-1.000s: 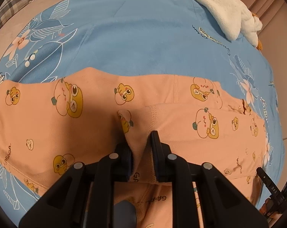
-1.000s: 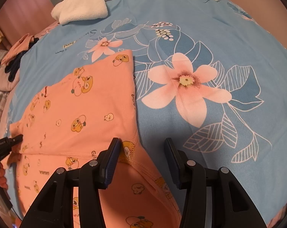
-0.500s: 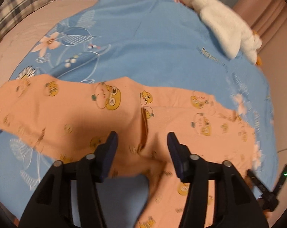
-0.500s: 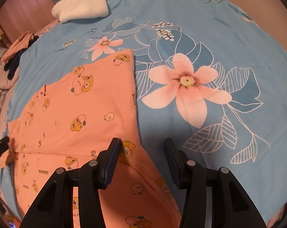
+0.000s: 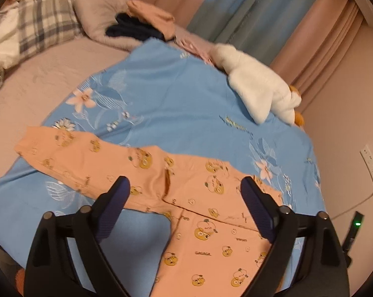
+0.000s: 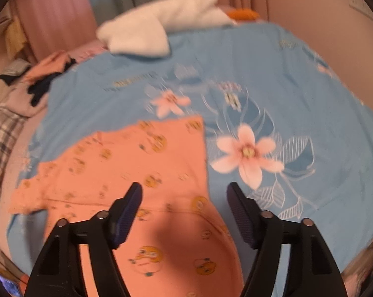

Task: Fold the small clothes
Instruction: 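Open the left gripper and release the folded edge, then move the left gripper to the other sleeve cuff and grasp it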

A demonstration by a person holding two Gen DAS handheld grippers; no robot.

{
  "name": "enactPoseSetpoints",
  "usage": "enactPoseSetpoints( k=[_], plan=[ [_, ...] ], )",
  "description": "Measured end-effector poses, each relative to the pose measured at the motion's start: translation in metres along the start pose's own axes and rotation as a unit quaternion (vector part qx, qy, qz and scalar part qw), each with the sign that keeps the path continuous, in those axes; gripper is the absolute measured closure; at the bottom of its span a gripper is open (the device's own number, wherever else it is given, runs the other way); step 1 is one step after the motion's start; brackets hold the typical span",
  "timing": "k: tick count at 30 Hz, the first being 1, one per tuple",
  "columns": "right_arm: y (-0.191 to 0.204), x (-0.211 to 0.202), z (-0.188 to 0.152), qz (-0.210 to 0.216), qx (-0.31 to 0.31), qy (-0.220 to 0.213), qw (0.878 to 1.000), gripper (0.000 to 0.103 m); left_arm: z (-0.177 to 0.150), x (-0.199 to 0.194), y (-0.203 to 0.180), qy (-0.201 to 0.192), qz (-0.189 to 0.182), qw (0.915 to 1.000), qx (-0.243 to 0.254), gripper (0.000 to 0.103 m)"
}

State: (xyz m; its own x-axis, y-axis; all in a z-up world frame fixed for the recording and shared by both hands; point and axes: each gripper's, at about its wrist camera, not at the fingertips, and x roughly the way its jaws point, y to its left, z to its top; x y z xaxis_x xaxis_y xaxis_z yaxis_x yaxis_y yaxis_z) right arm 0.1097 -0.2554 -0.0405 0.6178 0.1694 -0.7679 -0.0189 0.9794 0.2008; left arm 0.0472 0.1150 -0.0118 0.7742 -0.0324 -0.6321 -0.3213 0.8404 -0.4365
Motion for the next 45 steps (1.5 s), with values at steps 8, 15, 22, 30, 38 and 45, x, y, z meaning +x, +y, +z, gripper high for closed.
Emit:
enactPoseSetpoints(
  k=[8,15,22,30,38,45],
  plan=[
    [0.032,-0.027,-0.005,0.041,-0.035,-0.041,0.998,0.015,-0.032,-0.010,0.039,-0.001,0.021,0.9989,-0.041,0.009],
    [0.051,-0.029,-0.022,0.068,-0.062,-0.046,0.995,0.014,-0.045,-0.007,0.113,-0.007,0.058,0.9873,-0.148,0.010],
    [0.067,-0.017,-0.032,0.072,-0.073,-0.018,0.995,0.014,-0.046,-0.004,0.178,-0.025,0.079,0.9684,-0.235,0.019],
    [0.085,-0.010,-0.039,0.067,-0.084,0.006,0.994,0.014,-0.021,0.013,0.229,-0.044,0.067,0.9490,-0.305,0.045],
    [0.092,-0.005,-0.038,0.060,-0.087,0.012,0.994,0.014,-0.006,0.035,0.256,-0.034,0.115,0.9422,-0.313,0.054],
    [0.094,0.001,-0.037,0.056,-0.085,0.022,0.995,0.014,-0.002,0.045,0.273,-0.044,0.107,0.9364,-0.331,0.083]
  ],
)
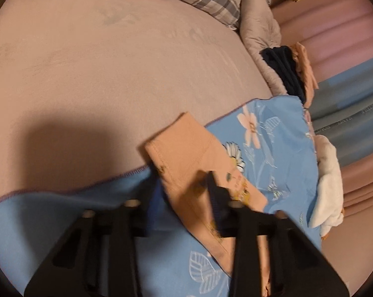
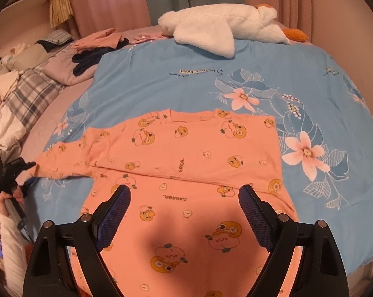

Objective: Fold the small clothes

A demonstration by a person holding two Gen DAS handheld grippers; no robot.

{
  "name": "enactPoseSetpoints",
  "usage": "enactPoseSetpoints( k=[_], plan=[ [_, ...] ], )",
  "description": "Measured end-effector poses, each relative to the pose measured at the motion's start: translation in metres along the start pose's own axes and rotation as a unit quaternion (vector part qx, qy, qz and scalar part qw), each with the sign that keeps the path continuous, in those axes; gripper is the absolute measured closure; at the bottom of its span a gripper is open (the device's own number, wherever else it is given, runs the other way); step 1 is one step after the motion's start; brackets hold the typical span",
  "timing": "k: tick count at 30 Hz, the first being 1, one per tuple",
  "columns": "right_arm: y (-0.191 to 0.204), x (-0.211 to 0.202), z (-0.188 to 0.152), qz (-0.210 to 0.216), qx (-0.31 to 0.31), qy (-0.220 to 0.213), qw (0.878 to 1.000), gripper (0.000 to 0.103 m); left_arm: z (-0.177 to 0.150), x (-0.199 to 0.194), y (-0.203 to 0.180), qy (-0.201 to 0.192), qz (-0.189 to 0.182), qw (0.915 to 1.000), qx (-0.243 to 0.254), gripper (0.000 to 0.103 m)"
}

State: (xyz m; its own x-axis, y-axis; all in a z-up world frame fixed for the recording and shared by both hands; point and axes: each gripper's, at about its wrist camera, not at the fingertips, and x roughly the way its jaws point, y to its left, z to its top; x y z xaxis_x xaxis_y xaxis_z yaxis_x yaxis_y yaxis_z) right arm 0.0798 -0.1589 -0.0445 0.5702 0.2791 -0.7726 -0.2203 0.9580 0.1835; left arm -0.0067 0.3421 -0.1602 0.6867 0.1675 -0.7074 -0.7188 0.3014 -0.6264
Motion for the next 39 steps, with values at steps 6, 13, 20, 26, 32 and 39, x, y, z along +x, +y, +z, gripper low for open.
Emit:
enactPoseSetpoints(
  k=[6,13,20,26,32,39],
  plan=[
    [0.000,0.001,-0.001,0.002,0.006,0.002,1.000,0.014,0.001,-0.002,-0.011,-0.002,-0.004,1.0000,0.007,0.093],
    [-0.007,-0.002,-0.002,0.001,0.018,-0.004,1.000,0.014,-0.011,-0.029,-0.067,-0.026,-0.045,0.9953,0.082,0.094],
    [-0.014,-0.005,-0.004,0.003,0.028,-0.008,1.000,0.014,-0.045,-0.053,-0.142,-0.011,-0.135,0.9760,0.171,0.095],
    [-0.020,-0.009,-0.005,0.005,0.039,-0.014,0.999,0.014,-0.093,-0.061,-0.201,0.027,-0.195,0.9472,0.253,0.095],
    [-0.028,-0.011,-0.007,0.007,0.052,-0.014,0.999,0.014,-0.146,-0.049,-0.237,0.067,-0.205,0.9179,0.333,0.095],
    [-0.040,-0.011,-0.011,0.002,0.069,-0.011,0.998,0.014,-0.197,-0.027,-0.253,0.117,-0.206,0.8867,0.397,0.095]
  ],
)
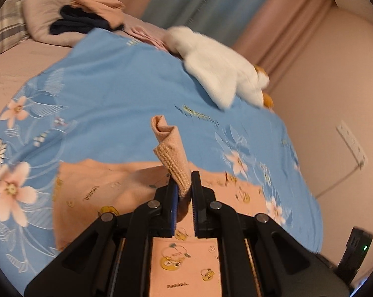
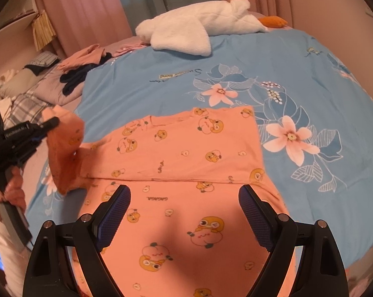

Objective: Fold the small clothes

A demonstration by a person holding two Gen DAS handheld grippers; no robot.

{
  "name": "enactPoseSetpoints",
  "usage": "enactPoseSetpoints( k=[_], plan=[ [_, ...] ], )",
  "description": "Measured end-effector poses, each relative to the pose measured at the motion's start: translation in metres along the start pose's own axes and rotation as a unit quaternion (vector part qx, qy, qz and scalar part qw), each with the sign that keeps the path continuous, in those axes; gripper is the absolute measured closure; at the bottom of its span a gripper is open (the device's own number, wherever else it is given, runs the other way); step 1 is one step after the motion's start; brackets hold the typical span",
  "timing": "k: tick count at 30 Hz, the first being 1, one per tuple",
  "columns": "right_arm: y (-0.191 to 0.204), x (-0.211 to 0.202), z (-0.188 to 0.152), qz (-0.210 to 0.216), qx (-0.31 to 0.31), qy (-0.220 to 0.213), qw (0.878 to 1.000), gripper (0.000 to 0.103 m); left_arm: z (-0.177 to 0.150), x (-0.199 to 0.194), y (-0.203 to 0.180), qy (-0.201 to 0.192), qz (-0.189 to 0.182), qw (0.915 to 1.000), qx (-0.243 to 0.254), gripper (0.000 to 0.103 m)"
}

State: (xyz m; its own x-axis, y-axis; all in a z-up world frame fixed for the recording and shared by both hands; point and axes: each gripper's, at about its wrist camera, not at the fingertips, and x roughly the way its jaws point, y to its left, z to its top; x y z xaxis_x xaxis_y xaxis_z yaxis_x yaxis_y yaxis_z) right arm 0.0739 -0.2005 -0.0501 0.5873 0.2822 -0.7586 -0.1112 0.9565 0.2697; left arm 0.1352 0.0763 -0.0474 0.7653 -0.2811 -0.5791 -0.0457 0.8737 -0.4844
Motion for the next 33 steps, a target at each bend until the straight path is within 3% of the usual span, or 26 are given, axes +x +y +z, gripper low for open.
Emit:
enactPoseSetpoints(
  k=[5,17,21,23,25,29,33],
  plan=[
    [-0.008,0.003,-0.002,-0.003,0.011,0.004,1.000,0.014,-0.024,0.034,-0.013,0.052,-0.010,0.9984,0.020,0.095],
    [-0.023,0.013,-0.009,-0.003,0.030,0.021,0.999,0.014,-0.072,0.093,-0.011,0.155,0.017,0.9870,0.041,0.094],
    [-0.026,0.017,-0.010,0.003,0.035,0.029,0.999,0.014,-0.072,0.090,-0.010,0.156,0.009,0.9870,0.035,0.084],
    [-0.027,0.018,-0.009,0.006,0.038,0.031,0.999,0.014,-0.070,0.082,-0.010,0.152,-0.008,0.9880,0.027,0.069],
    [-0.027,0.019,-0.009,0.011,0.040,0.033,0.999,0.014,-0.068,0.072,-0.011,0.145,-0.023,0.9890,0.020,0.048],
    [-0.025,0.028,-0.002,0.032,0.048,0.041,0.998,0.014,-0.062,0.044,-0.004,0.119,-0.019,0.9927,0.005,0.042],
    [-0.014,0.048,0.007,0.071,0.056,0.058,0.994,0.014,-0.062,0.015,0.019,0.094,0.026,0.9948,-0.030,0.042]
  ],
)
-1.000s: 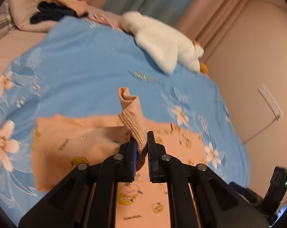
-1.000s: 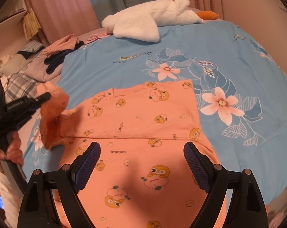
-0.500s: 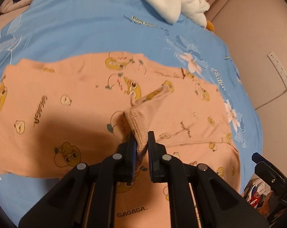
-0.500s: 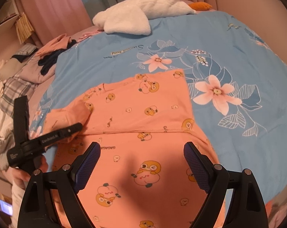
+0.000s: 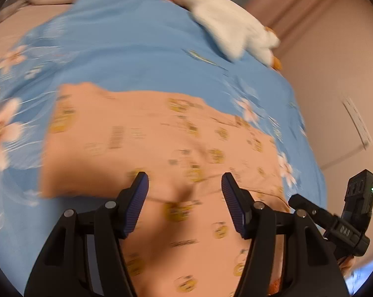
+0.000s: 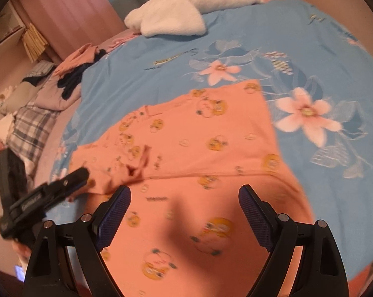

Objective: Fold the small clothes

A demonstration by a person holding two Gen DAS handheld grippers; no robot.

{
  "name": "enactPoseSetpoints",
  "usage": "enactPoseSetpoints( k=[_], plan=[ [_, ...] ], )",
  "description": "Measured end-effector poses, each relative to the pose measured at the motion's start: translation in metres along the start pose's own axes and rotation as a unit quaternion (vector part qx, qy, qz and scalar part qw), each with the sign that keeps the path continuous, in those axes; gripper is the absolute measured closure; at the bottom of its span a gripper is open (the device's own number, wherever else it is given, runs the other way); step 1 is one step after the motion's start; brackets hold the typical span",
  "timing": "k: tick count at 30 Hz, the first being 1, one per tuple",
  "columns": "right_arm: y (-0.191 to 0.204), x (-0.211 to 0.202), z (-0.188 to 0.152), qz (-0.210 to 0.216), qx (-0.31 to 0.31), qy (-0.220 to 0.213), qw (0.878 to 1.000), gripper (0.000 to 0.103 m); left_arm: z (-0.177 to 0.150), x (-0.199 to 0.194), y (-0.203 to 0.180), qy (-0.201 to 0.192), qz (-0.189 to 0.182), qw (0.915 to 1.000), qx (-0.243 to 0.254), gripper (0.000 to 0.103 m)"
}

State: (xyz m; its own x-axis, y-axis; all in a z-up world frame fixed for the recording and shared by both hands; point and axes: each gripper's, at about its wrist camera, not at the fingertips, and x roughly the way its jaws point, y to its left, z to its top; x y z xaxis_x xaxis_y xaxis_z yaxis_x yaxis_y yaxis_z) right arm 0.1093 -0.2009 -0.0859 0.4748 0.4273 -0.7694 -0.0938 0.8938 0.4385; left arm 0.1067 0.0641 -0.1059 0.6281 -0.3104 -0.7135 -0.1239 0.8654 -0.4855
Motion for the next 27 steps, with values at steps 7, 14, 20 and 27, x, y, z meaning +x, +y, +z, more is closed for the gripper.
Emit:
enactPoseSetpoints(
  k=[7,14,20,27],
  plan=[
    [0.036,0.054,0.018,0.066,-0.003,0.056,0.996,0.024,-0.019,-0.048,0.061,-0.044,0.084,0.9913,-0.091,0.042],
    [0.060,0.099,0.017,0.053,-0.002,0.116,0.992,0.050,-0.036,-0.084,0.099,-0.070,0.100,0.9800,-0.157,0.042],
    [0.084,0.081,0.022,0.000,-0.077,0.087,0.993,0.092,-0.044,-0.096,0.112,-0.078,0.100,0.9749,-0.183,0.042],
    [0.106,0.040,0.052,0.015,-0.127,0.040,0.991,0.094,-0.046,-0.098,0.108,-0.075,0.090,0.9777,-0.174,0.042]
  ],
)
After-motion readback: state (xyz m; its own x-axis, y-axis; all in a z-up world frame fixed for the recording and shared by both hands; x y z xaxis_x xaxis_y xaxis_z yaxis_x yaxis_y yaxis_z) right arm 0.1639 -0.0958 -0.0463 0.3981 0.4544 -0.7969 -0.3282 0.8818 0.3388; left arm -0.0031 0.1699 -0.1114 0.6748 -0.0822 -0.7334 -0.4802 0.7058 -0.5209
